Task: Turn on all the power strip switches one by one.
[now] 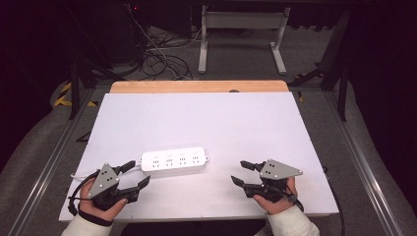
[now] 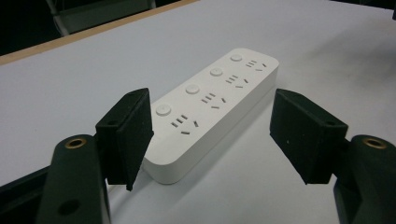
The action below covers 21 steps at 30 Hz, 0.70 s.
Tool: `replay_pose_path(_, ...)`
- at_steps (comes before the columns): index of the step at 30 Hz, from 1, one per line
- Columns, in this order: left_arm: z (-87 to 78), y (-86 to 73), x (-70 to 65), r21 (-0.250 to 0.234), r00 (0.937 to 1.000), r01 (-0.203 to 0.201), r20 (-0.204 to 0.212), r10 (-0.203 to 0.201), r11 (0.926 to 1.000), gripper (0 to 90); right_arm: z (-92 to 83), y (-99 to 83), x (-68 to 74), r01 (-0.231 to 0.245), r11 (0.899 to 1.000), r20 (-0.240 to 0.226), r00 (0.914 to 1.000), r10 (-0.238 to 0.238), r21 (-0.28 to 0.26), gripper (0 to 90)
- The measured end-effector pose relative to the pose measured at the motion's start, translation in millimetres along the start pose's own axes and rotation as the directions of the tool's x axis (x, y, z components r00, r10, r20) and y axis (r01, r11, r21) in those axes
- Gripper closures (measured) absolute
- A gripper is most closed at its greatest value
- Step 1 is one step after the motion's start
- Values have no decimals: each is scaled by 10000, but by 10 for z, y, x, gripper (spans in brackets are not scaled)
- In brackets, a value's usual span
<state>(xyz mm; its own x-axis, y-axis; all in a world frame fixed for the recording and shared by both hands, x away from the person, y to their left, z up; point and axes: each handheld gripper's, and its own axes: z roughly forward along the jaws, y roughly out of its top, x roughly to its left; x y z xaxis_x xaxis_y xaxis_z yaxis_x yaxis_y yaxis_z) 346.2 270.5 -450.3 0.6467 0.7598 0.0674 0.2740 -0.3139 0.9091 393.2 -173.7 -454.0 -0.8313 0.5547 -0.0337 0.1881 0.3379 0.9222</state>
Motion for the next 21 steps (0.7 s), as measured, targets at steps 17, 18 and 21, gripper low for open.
replay_pose_path(17,-40,218,42,534,9988,-6,495,-20,9986,418,9,-13,12,81,9998,21,10000,-82,165,456)
replay_pose_path(18,-45,231,47,559,9988,-22,487,-6,9984,419,11,-16,14,84,9998,10,10000,-84,187,457)
replay_pose_path(21,-47,276,53,755,9989,-32,472,-4,9971,420,14,-20,17,108,9997,15,9999,-108,224,460)
